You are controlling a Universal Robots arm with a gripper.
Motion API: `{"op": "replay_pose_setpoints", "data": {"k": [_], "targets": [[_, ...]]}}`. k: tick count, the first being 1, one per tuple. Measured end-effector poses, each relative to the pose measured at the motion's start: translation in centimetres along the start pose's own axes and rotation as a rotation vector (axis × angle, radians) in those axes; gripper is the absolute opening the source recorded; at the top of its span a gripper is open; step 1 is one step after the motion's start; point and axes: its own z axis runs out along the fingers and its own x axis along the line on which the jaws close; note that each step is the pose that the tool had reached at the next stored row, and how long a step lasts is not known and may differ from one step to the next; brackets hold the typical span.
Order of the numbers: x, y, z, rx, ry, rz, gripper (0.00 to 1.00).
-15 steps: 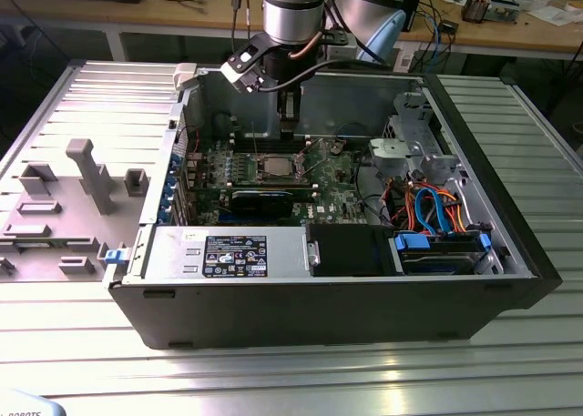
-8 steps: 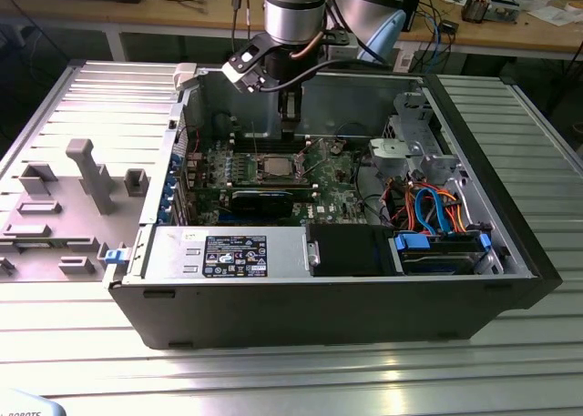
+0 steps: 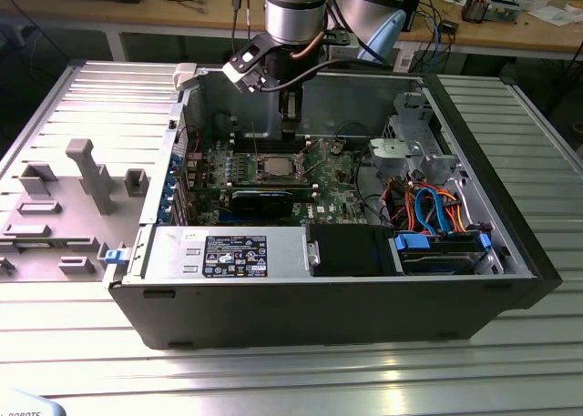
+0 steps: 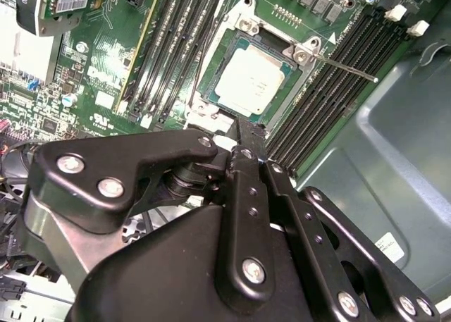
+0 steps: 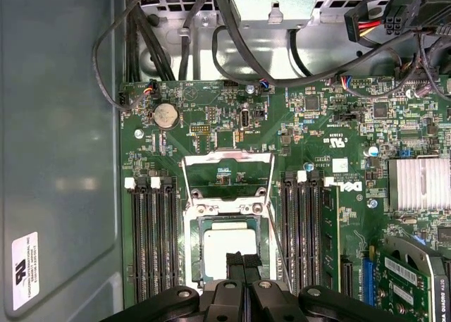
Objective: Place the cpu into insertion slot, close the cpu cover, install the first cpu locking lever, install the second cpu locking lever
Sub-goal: 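Close the cpu cover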
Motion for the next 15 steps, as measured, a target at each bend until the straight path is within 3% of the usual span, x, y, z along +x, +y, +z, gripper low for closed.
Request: {"op": "replay_pose_setpoints", "data": {"k": [3,11,15], "targets": [[0.06,0.01,0.0,-0.0001,-0.0042,0.0,0.11],[0.1,0.01,0.0,-0.0001,-0.0057,0.0,0.11],[0.12,0.35,0.01,-0.0001,-0.006,0.0,0.11]]}}
